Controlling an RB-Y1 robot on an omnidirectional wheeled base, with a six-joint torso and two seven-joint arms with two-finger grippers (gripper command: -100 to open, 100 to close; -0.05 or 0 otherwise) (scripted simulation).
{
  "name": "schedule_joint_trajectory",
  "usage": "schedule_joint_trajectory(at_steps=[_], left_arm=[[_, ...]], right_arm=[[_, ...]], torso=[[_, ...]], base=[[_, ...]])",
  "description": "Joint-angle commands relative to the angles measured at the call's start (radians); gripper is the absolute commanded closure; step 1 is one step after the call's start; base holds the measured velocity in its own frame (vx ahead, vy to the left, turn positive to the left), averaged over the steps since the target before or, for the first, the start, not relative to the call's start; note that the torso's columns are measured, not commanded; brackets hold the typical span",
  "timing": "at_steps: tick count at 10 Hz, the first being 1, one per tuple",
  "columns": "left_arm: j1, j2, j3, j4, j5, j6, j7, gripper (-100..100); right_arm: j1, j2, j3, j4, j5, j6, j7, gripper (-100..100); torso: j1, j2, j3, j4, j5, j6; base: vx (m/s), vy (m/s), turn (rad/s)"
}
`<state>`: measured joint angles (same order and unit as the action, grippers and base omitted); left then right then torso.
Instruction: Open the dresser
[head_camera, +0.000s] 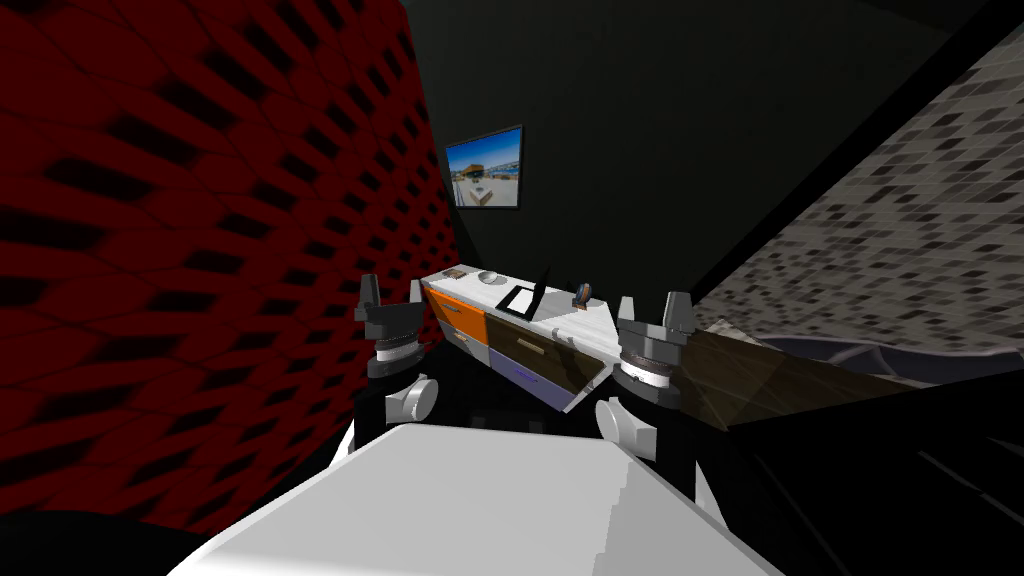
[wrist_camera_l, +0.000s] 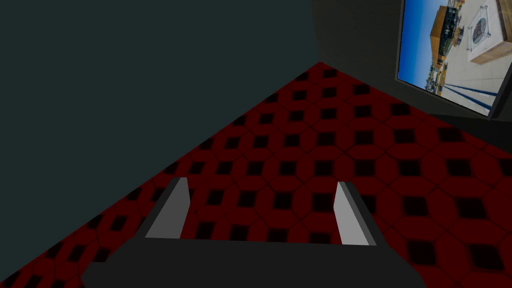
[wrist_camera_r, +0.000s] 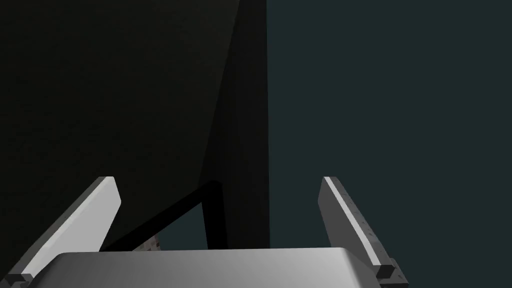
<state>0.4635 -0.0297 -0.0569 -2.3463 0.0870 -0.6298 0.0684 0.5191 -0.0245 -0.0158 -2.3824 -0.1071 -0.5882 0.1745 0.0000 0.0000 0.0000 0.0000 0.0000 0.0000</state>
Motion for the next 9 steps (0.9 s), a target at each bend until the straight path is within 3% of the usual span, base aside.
schedule_joint_trajectory(at_steps=[1, 9], left_arm=[[0.000, 0.000, 0.000, 0.000, 0.000, 0.000, 0.000, 0], [0.000, 0.000, 0.000, 0.000, 0.000, 0.000, 0.000, 0]], right_arm=[[0.000, 0.000, 0.000, 0.000, 0.000, 0.000, 0.000, 0], [0.000, 0.000, 0.000, 0.000, 0.000, 0.000, 0.000, 0]], torso=[[0.000, 0.041, -0.082, 0.041, 0.000, 0.000], [0.000, 0.618, -1.234, 0.617, 0.000, 0.000]], base=[[0.000, 0.000, 0.000], [0.000, 0.000, 0.000]])
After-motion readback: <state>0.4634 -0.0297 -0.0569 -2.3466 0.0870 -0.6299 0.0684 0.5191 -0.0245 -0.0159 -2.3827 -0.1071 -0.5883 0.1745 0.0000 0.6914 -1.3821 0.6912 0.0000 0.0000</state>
